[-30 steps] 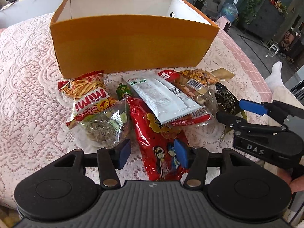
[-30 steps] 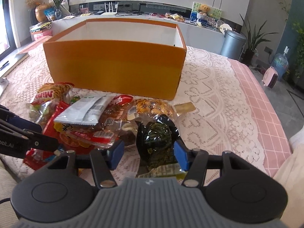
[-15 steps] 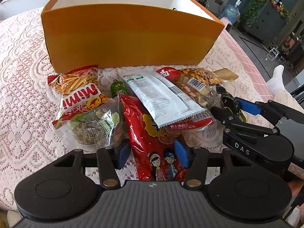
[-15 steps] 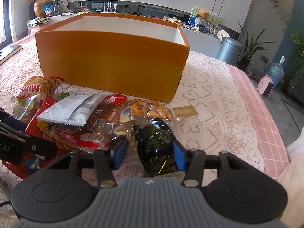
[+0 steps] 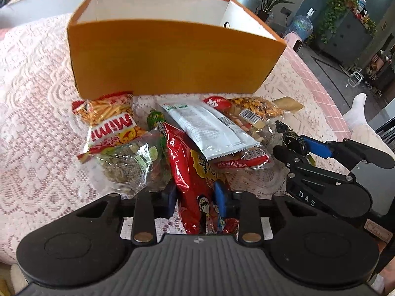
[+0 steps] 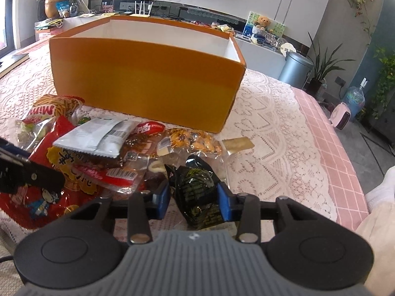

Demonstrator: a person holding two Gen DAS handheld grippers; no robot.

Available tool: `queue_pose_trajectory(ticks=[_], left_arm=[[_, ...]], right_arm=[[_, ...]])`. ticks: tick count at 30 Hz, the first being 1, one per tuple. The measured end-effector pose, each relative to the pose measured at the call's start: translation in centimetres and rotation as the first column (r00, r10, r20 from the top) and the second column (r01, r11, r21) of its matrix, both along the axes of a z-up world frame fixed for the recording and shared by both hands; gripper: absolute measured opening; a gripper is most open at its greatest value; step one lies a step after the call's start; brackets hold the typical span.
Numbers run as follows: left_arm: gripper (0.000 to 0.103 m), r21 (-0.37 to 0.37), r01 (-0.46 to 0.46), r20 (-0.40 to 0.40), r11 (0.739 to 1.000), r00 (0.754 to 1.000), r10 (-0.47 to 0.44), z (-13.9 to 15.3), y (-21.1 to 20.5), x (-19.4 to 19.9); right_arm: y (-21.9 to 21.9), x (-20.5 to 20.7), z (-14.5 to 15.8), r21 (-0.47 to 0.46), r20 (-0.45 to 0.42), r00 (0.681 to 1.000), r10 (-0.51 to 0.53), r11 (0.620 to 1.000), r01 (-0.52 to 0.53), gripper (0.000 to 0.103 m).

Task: Organize snacks
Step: 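Grasp the red cartoon chip bag with the left gripper while the right grasps the dark green seaweed pack, then carry both packs over the orange box and open both grippers to drop them inside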

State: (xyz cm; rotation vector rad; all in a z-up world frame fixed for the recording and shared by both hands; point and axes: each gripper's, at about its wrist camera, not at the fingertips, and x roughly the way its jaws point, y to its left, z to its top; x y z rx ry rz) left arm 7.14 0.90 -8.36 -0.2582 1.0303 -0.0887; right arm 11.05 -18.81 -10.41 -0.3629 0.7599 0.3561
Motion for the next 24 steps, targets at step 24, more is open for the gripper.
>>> queue_pose_trajectory(ticks=[24], left_arm=[[0.027, 0.048, -0.092, 0.203, 0.995, 0.976, 0.081, 8.0, 1.8, -4.4]], right_arm=[[-0.5, -4.2, 5.4, 0.103, 0.011, 0.999, 0.042, 0.994, -0.043, 0.038]])
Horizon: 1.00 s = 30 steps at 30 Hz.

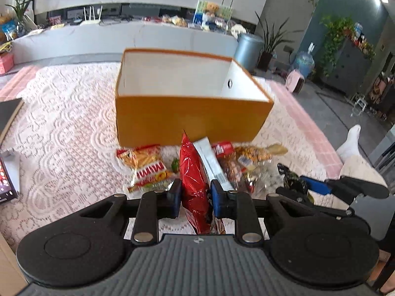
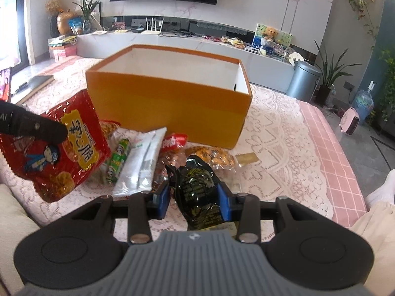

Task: Organize snacks
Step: 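Carry both packs over the orange box and open both grippers to drop them inside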

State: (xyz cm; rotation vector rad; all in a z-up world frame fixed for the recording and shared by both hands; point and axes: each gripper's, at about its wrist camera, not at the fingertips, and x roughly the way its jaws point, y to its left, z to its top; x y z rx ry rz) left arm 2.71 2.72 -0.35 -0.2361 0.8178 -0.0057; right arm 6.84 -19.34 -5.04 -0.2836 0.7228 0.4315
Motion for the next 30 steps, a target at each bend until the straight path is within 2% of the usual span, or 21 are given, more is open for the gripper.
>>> queue_pose_trajectory(ticks=[13, 22, 30], left_arm=[[0.027, 0.058, -0.015, 0.139, 0.998, 0.99, 0.007, 4.7, 0.7, 2.6], [0.027, 0.096, -0.051, 0.205, 0.994, 0.978, 0.03, 6.7, 1.4, 5.8], [0.027, 0.097, -0.086, 0.195, 0.992, 0.979, 0.066, 6.5, 2.8, 8.9]], right_arm=[[1.7, 1.3, 5.5, 0.066, 0.082, 0.994, 0.075, 0.995, -0.081, 0.038], [3.9, 5.5, 9.5, 0.13, 0.12, 0.988, 0.098, 0.985, -0.113, 0.038], [6.6, 10.8, 10.8, 0.158, 0.093, 0.993, 0.078, 0.983, -0.092, 0.038]])
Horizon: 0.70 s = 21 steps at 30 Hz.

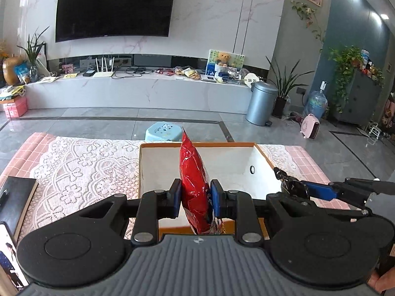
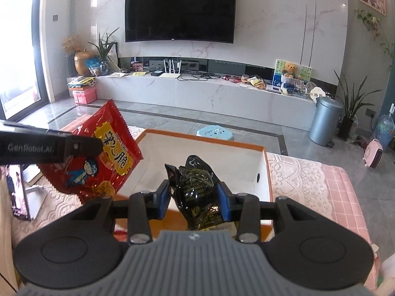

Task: Organize snacks
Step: 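Carry both packs over the orange box and open both grippers to drop them inside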

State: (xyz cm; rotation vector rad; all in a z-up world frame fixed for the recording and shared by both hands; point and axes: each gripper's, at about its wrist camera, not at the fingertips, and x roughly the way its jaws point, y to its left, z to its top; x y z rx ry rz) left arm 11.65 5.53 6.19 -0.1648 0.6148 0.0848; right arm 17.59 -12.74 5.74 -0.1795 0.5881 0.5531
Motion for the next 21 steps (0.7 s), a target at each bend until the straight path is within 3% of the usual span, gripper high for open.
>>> queue_pose_trajectory(ticks=[12, 21], left_arm=[[0.027, 0.011, -0.039, -0.054, 0.999, 0.998, 0.04, -2.4, 2.9, 5.5], [0.027, 0.029, -0.002, -0.175, 1.0, 0.984, 0.007, -6.4, 3.4, 9.1]], right_arm=[[5.5, 8.4, -2.5, -0.053, -0.038, 0.999, -0.01, 0.999, 0.008, 0.038], [8.6, 13.8, -7.7, -0.113, -0.191, 0.982, -0.012, 0.994, -0.01, 0.038]])
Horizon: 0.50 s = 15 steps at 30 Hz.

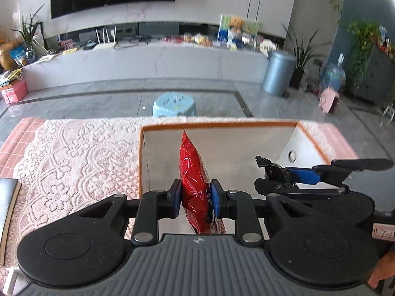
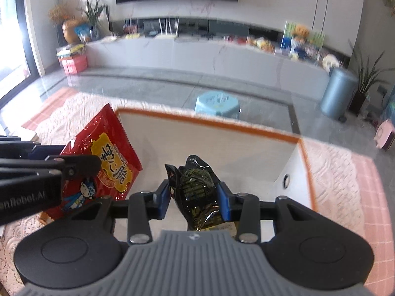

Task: Organize snacks
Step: 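Carry both packs over the orange box and open both grippers to drop them inside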

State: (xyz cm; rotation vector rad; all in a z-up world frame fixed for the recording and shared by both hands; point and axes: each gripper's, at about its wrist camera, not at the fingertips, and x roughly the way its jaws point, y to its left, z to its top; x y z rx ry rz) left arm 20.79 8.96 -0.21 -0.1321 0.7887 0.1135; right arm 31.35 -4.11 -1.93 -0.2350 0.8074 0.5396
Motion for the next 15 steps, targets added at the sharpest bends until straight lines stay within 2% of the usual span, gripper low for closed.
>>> queue_pose_trajectory(ticks=[8, 15], left_arm=[[0.027, 0.049, 0.041, -0.099, 0.998, 0.994, -0.036, -2.4, -0.5, 1.6], [0.027, 0.092, 0.069, -0.161, 0.993, 0.985, -0.054, -3.5, -0.8, 2.6]], right_arm=[[1.5, 1.8, -4.4, -0.071, -0.136, 0.991, 0.014, 0.997, -0.024, 0.038], [2.3, 2.4, -6.0, -0.086, -0.207, 0.978, 0.03, 0.995, -0.049, 0.038]])
